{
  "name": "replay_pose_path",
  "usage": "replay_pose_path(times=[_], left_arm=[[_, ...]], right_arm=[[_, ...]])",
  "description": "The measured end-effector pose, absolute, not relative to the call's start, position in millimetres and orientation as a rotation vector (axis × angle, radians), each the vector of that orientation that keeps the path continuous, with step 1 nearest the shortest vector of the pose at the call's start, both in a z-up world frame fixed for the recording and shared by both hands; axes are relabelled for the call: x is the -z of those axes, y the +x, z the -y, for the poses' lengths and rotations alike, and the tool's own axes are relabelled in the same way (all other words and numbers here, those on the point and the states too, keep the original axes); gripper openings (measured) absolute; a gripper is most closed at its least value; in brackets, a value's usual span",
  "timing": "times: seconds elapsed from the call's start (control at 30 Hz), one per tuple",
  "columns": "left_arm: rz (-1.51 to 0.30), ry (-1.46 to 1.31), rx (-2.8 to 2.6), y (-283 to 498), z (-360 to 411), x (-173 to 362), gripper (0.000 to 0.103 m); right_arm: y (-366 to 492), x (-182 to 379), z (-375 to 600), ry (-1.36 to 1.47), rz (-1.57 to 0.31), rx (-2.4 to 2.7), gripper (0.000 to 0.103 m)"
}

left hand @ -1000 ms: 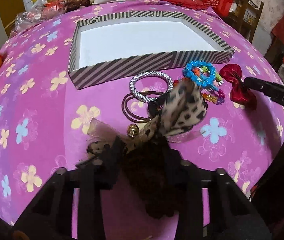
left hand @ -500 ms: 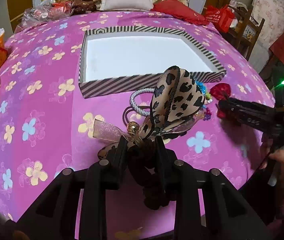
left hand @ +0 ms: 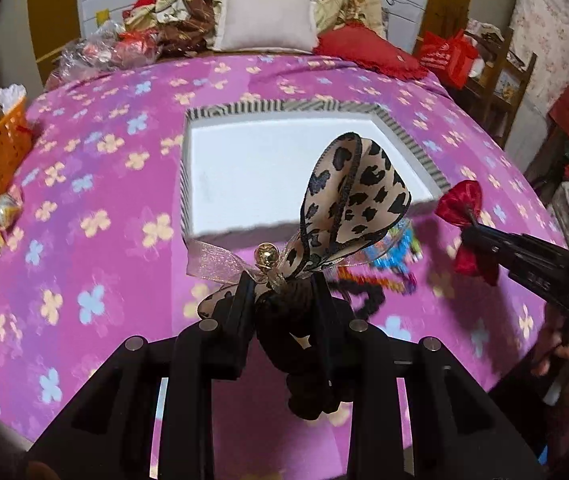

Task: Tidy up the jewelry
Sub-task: 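Carry the leopard bow with the left tool while the right tool carries the red bow into the tray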

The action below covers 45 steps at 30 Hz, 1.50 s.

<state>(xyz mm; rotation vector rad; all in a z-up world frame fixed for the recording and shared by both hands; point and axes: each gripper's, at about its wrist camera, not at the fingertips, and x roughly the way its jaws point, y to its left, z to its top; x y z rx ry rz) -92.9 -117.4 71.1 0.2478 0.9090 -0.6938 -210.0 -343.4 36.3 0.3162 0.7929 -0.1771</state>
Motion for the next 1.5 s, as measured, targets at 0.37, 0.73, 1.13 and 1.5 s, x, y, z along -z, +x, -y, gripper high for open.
replay_pose_path(times=[0.37, 0.73, 1.13, 1.5], left_arm=[[-0.877, 0.256, 0.599, -36, 152, -86, 0.026], [-0.915, 0.277, 0.546, 7, 183, -62, 0.026], [-0.989, 0.29, 0.507, 33, 199, -24, 0.026], [-1.014, 0.298, 0.482, 41, 203, -7, 0.028]], right_arm=[[-161, -59, 359, 0.31, -0.772, 0.18, 0.016], [-109, -40, 381, 0.313, -0.822, 0.188, 0.016], [-75, -3, 398, 0.313, -0.898, 0.203, 0.016], [-66, 16, 400, 0.293, -0.949, 0.227, 0.017]])
